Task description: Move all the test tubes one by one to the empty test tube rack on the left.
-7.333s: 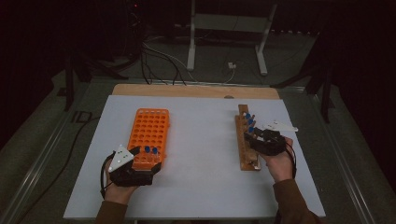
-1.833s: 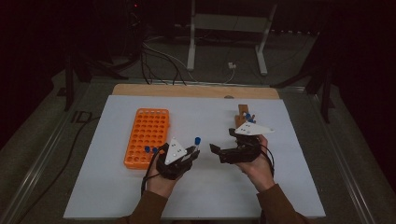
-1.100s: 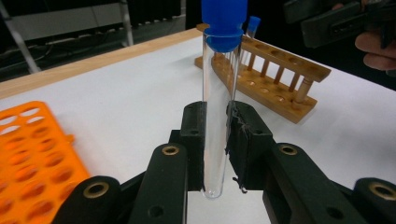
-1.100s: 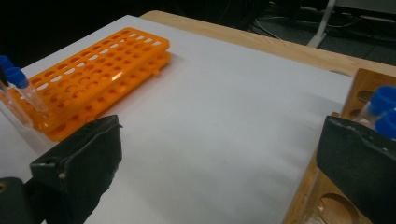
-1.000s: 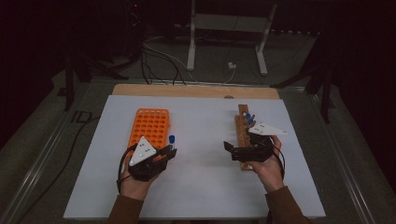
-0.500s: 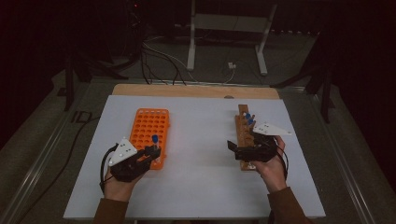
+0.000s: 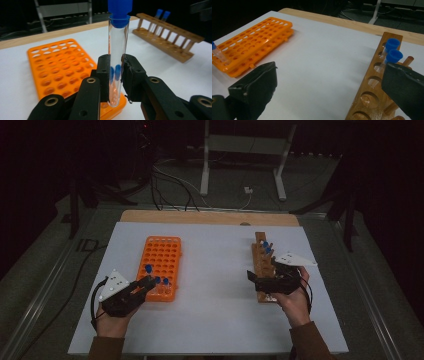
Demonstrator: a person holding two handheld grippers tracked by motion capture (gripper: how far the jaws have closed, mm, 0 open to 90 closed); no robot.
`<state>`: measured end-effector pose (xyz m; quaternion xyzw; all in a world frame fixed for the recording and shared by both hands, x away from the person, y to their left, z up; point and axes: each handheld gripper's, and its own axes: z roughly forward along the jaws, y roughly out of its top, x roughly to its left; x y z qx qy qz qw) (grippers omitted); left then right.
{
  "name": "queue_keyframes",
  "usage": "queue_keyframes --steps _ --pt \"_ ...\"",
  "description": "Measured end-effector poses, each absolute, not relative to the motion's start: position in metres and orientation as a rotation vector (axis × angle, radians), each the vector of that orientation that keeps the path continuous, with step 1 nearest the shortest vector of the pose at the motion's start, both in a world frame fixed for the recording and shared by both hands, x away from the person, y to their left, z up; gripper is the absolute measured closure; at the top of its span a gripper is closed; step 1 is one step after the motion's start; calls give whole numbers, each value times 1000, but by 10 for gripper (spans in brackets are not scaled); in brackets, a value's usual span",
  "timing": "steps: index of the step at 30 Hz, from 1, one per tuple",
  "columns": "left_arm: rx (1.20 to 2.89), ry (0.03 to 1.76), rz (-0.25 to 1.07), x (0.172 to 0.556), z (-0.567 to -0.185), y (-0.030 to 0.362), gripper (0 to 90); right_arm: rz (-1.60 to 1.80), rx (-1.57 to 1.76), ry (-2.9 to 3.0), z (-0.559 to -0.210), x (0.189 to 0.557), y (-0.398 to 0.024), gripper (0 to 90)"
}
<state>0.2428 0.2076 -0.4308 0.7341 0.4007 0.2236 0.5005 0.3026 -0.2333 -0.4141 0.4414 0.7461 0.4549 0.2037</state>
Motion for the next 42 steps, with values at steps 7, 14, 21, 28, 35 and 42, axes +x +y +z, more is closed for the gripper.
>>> queue_keyframes --steps 7,14,21,28,35,42 --pt "1769 1006 586 248 -441 214 765 1277 1227 2082 -414 302 -235 6" --pt "1774 1045 591 255 -454 215 765 1283 1230 2090 -416 302 -234 6" --pt "1779 1042 577 259 -462 213 764 1289 1235 2093 -417 302 -233 6" --pt "1801 1053 570 262 -469 210 764 1295 1238 2094 -419 301 -233 7" --pt "1855 1064 548 262 -475 208 763 1297 1240 2100 -421 301 -234 7" --pt "1926 1100 517 263 -483 209 768 1299 1240 2108 -422 300 -234 7"
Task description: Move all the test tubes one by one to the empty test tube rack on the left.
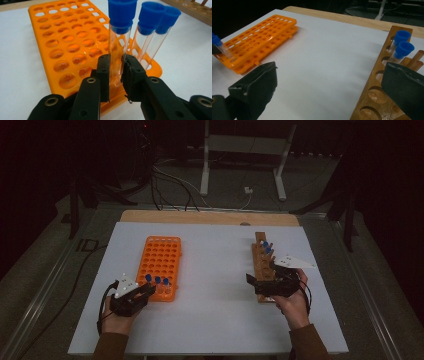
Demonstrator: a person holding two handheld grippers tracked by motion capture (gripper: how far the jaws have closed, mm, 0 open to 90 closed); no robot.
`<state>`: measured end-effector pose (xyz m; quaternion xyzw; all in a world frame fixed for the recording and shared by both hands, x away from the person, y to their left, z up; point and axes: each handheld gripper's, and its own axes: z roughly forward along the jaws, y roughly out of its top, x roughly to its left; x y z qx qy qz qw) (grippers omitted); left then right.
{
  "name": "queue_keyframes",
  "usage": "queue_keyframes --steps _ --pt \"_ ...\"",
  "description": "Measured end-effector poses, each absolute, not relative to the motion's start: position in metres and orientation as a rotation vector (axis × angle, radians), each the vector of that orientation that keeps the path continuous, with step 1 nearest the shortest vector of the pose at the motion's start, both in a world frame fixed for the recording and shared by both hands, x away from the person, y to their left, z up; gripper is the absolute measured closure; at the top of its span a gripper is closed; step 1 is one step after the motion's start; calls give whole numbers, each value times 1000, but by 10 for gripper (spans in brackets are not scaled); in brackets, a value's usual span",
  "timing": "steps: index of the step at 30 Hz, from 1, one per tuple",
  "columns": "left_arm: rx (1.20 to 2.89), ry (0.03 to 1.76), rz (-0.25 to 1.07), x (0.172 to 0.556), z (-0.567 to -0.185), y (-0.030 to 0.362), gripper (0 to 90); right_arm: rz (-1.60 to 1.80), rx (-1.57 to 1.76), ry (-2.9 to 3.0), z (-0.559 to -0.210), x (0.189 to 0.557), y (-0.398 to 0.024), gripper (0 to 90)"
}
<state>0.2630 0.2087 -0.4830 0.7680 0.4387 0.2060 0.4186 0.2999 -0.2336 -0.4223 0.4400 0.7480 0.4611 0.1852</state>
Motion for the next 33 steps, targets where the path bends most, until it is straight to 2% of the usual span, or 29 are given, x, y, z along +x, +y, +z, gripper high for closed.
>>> queue_keyframes --steps 10,25,33 --pt "2002 1091 541 264 -486 203 774 1305 1234 2120 -425 299 -232 7" --pt "2009 1102 537 265 -484 202 761 1309 1230 2134 -428 299 -228 7" --pt "2005 1112 541 263 -483 204 592 1310 1233 2127 -427 299 -232 7"
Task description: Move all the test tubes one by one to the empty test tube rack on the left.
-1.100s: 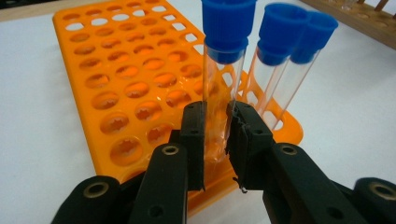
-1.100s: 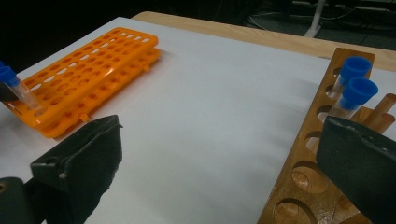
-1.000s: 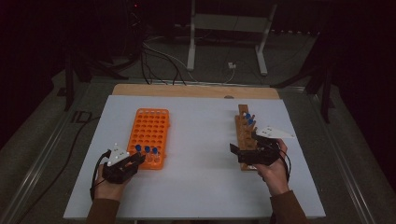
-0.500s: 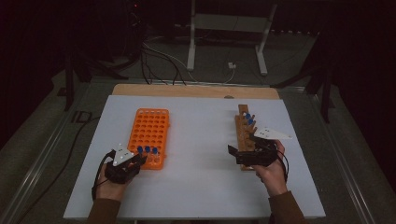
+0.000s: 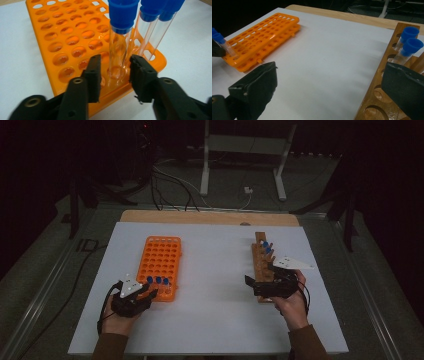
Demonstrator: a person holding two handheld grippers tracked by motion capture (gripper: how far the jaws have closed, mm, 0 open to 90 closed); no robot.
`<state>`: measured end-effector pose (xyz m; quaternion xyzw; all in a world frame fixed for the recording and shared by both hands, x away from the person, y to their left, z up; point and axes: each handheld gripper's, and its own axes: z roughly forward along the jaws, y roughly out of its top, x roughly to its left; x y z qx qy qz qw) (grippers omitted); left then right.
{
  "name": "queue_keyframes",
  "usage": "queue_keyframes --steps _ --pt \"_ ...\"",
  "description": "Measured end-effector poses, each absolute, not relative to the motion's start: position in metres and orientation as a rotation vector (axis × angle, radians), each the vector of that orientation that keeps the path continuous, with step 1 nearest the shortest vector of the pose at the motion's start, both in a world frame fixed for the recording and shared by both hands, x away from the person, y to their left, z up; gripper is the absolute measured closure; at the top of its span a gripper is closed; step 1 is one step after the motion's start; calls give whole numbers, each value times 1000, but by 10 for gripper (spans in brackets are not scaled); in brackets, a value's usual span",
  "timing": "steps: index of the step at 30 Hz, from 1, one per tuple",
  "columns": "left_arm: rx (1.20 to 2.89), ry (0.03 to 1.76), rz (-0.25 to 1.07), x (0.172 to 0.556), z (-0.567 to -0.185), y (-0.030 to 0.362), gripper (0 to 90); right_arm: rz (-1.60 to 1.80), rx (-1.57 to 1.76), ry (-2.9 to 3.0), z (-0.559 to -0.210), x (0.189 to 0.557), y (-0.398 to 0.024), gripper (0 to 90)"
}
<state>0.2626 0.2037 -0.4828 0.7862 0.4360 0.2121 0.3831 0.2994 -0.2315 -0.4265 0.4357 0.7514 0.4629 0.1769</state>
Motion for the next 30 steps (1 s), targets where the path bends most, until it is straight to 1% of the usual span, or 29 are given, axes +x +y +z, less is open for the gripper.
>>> queue_keyframes --steps 3,7,11,14,23,30 --pt "1981 1105 547 260 -480 203 489 1309 1232 2126 -426 300 -232 7" --pt "1945 1095 568 256 -476 200 283 1305 1231 2123 -423 300 -233 7" --pt "1903 1067 562 253 -470 199 181 1289 1223 2119 -421 302 -235 7" --pt "1874 1052 547 252 -466 197 156 1274 1226 2121 -420 304 -236 7" --pt "1823 1045 529 253 -457 195 25 1221 1252 2112 -422 316 -246 7" --pt "1806 1035 530 253 -453 193 11 1210 1270 2107 -423 323 -251 7"
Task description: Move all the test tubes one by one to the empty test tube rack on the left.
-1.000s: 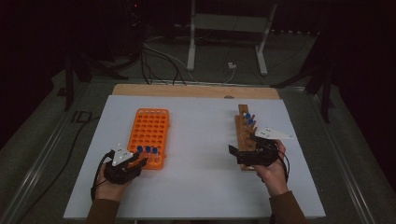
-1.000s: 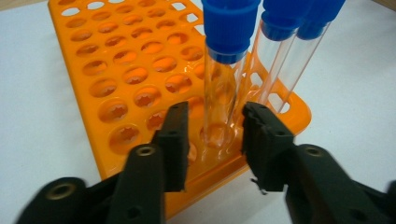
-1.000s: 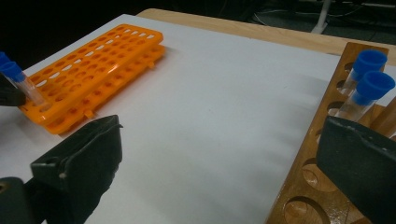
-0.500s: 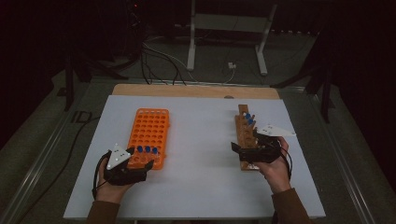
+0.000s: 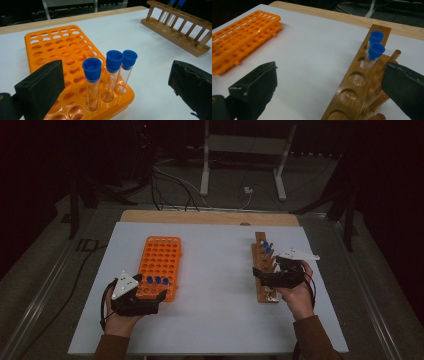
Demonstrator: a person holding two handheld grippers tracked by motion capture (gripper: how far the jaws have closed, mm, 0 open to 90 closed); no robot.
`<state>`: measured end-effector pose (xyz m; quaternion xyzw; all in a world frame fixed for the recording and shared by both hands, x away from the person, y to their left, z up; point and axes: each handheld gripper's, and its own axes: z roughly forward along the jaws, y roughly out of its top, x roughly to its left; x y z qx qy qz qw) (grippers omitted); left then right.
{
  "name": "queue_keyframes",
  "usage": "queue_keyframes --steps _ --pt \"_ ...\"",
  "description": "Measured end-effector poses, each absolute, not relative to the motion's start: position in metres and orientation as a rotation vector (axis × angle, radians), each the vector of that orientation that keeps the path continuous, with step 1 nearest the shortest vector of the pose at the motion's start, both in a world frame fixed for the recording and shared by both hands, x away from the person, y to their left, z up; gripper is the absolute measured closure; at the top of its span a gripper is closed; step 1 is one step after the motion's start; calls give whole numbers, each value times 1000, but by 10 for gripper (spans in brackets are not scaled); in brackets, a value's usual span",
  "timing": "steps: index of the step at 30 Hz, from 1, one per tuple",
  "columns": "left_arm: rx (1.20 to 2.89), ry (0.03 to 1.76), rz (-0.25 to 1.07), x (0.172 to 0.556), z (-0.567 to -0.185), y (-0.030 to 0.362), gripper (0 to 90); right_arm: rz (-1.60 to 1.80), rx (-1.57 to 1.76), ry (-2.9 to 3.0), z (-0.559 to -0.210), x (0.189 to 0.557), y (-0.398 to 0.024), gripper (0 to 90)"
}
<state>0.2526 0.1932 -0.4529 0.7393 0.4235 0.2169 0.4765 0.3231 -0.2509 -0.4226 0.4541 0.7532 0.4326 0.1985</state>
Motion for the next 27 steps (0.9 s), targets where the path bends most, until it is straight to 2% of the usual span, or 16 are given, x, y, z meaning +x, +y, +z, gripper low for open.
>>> queue_keyframes --steps 24,27 --pt "1770 968 544 257 -438 174 4 1152 1293 2096 -424 348 -259 7" --pt "1772 960 540 257 -439 171 4 1129 1311 2093 -427 352 -262 32"
